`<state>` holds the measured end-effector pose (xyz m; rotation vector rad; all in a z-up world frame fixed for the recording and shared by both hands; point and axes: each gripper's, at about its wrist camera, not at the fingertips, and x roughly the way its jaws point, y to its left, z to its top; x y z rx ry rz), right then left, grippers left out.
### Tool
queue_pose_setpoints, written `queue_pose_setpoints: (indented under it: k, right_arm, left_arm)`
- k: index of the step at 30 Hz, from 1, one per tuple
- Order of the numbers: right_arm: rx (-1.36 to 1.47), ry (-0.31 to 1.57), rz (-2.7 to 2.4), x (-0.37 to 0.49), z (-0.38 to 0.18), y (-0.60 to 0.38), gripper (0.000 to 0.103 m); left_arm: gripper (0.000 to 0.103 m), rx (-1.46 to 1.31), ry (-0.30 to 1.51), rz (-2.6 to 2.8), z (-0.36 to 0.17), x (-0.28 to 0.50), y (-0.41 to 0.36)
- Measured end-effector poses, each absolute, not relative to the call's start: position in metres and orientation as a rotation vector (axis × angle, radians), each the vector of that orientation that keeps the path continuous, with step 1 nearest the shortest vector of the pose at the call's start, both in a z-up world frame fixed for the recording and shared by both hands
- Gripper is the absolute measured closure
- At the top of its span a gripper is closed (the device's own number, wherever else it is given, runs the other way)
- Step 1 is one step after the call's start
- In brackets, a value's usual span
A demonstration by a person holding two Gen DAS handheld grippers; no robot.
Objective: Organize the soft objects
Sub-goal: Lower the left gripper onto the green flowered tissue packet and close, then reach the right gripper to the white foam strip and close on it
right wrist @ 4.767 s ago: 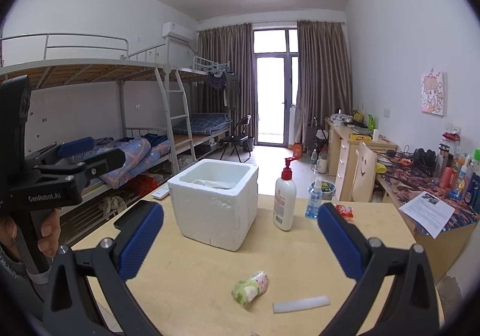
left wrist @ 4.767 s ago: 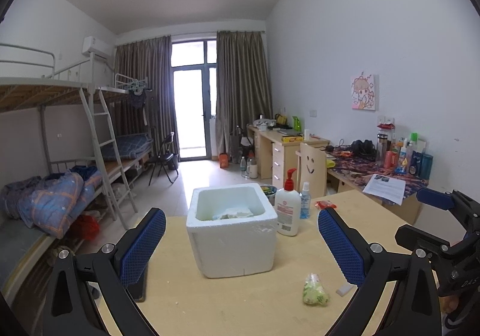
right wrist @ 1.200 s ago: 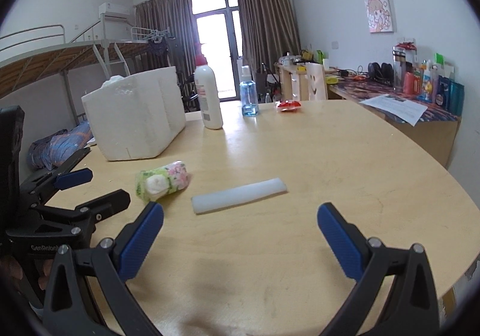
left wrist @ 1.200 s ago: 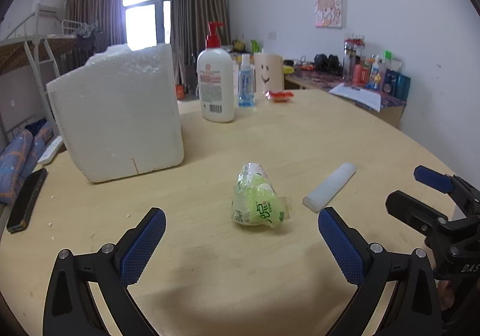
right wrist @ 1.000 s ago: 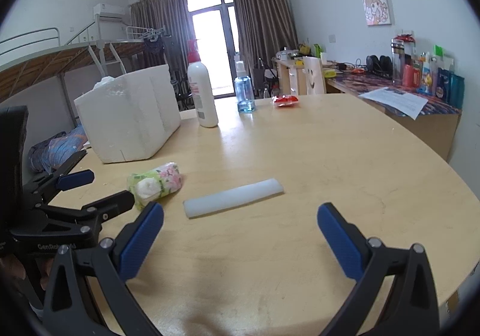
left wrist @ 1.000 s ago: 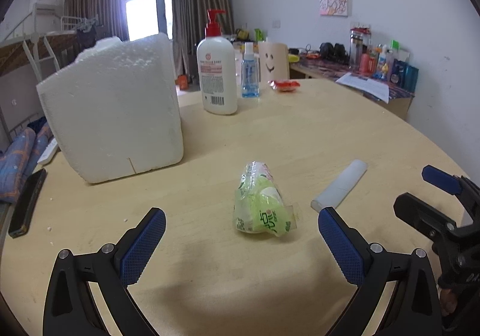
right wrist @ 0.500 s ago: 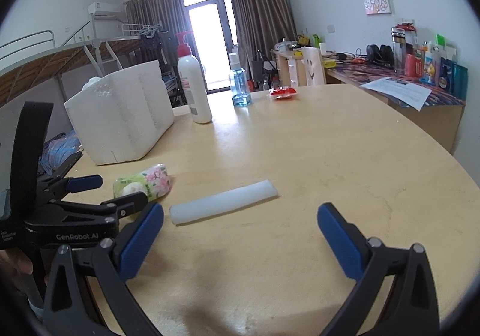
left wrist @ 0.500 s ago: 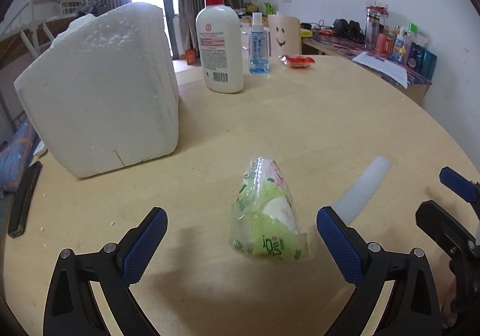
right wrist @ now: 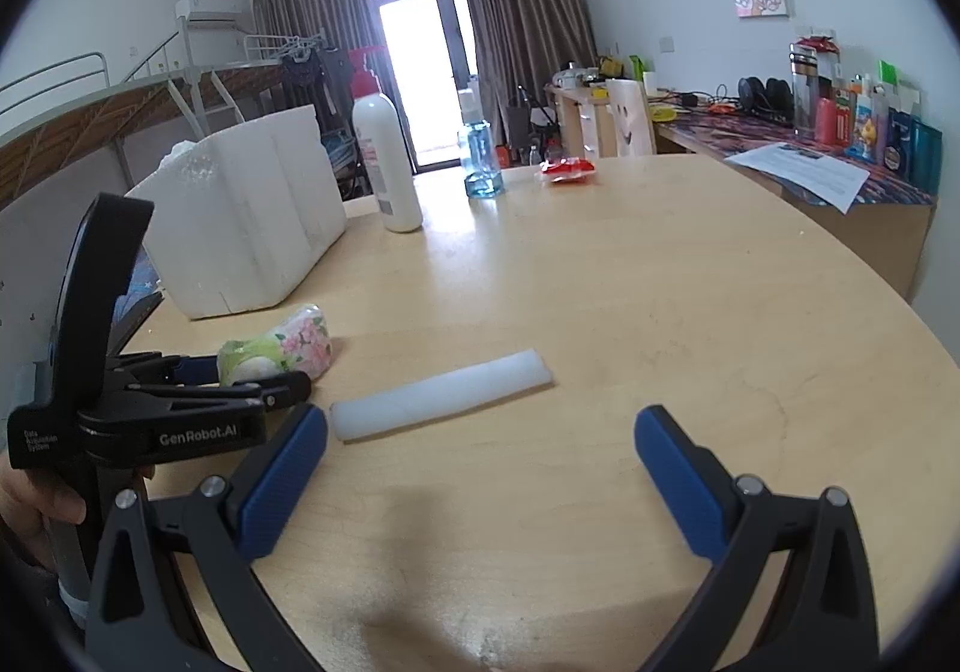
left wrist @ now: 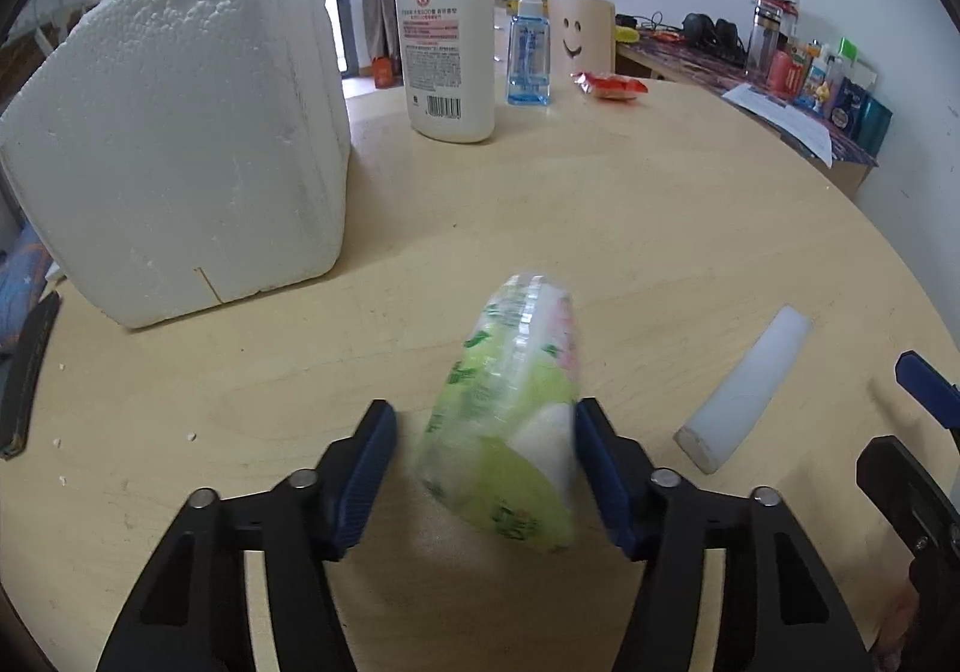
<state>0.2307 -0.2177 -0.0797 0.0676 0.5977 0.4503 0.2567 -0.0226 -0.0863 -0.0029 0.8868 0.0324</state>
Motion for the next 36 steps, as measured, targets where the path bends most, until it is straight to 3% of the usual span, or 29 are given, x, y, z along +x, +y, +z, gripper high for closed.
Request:
queue_pose_setpoints:
  k: [12, 36]
  right_arm:
    - [0.046, 0.603, 0.412, 0.23, -0.079, -0.216, 0.0]
    - [0.072, 0.721, 0.225, 0.233, -0.074, -0.154, 0.0]
  left_arm:
    - [0.067, -0.043, 0.867, -0.013, -0.083, 0.251, -0.019]
    - [0.067, -0.063, 0.672, -0.096, -0.049, 0.208, 0.039]
